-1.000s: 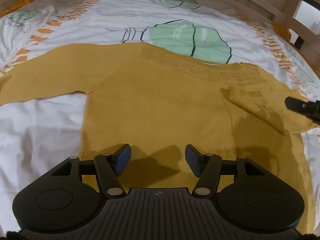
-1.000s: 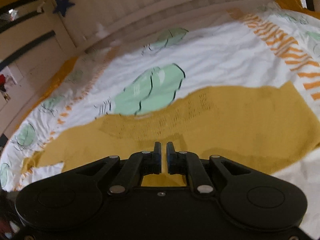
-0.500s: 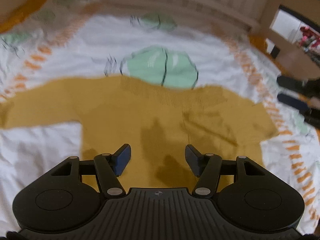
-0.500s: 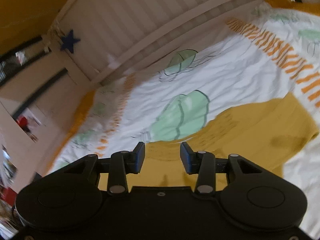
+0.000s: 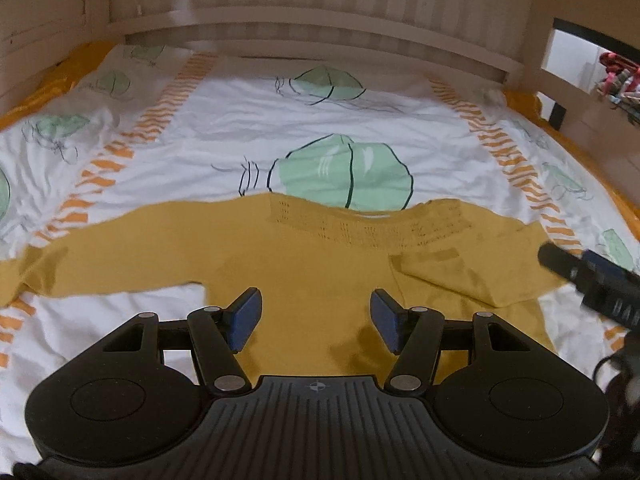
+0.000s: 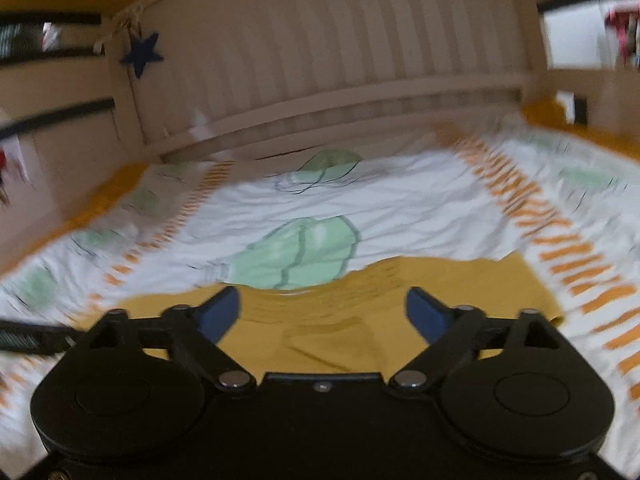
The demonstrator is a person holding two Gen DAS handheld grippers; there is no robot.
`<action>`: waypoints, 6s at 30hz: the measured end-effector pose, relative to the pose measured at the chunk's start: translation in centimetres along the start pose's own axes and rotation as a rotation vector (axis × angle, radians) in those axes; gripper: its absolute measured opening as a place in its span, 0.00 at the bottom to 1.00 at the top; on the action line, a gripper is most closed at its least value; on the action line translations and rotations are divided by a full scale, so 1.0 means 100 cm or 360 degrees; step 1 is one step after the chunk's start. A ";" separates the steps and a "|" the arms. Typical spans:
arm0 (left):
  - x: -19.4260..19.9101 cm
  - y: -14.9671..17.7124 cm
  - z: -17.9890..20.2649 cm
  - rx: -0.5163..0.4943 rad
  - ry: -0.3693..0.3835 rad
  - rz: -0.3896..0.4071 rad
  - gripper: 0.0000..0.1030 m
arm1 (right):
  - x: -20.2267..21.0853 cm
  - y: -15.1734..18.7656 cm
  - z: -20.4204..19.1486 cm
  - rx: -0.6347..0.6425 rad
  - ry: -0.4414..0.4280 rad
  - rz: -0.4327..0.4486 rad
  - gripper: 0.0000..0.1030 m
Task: Fold small clothes
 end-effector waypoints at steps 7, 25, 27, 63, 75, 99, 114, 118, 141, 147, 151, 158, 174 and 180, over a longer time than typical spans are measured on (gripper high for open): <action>-0.033 0.003 0.019 -0.0009 -0.0028 -0.0046 0.57 | -0.024 0.018 0.006 0.0171 0.0123 -0.0058 0.99; -0.077 0.018 0.021 0.0126 0.0128 -0.0358 0.57 | -0.116 0.037 0.016 -0.0019 -0.0491 -0.0425 0.13; -0.076 0.015 0.015 0.0142 0.0125 -0.0349 0.57 | -0.104 0.034 0.003 0.0018 -0.0573 -0.0353 0.11; -0.146 0.005 0.047 0.0323 0.0230 -0.0389 0.09 | -0.049 0.058 0.025 -0.0131 -0.0560 -0.0190 0.78; -0.096 -0.060 0.026 -0.0004 -0.0074 0.0093 0.08 | -0.054 0.057 0.033 -0.0220 -0.0562 -0.0212 0.85; -0.157 -0.028 -0.075 0.0282 -0.0173 -0.0177 0.29 | -0.073 0.071 0.023 -0.0126 -0.0528 -0.0393 0.99; -0.104 -0.008 -0.112 0.0298 -0.0128 -0.0109 0.42 | -0.070 0.077 0.026 -0.0177 -0.0552 -0.0340 1.00; -0.076 -0.008 -0.149 0.0270 -0.0223 -0.0050 0.42 | -0.070 0.076 0.021 -0.0141 -0.0527 -0.0347 1.00; 0.026 -0.010 -0.335 0.0571 -0.0505 0.0247 0.42 | -0.054 0.040 -0.106 0.0124 -0.0440 -0.0297 0.99; 0.020 -0.025 -0.373 0.0793 -0.0506 0.0266 0.42 | -0.060 0.053 -0.135 0.0124 -0.0506 -0.0309 0.99; 0.004 -0.029 -0.392 0.0846 -0.0540 0.0229 0.42 | -0.065 0.066 -0.147 0.0205 -0.0504 -0.0364 0.99; -0.023 -0.023 -0.416 0.0955 -0.0497 0.0164 0.43 | -0.070 0.070 -0.142 0.0138 -0.0556 -0.0389 1.00; 0.004 -0.071 -0.362 0.0749 -0.0323 0.0406 0.00 | -0.073 0.070 -0.141 0.0106 -0.0581 -0.0401 1.00; 0.017 -0.091 -0.340 0.0700 -0.0264 0.0383 0.12 | -0.075 0.069 -0.137 0.0052 -0.0610 -0.0395 1.00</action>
Point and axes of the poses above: each gripper's, at about its wrist camera, not at the fingertips, and x roughly against the way its jaws point, z to its right, y to its underside, the point moved 2 cm from there along -x, roughly the way its jaws point, and after that the axes turned 11 degrees about x, right-handed, at the moved point
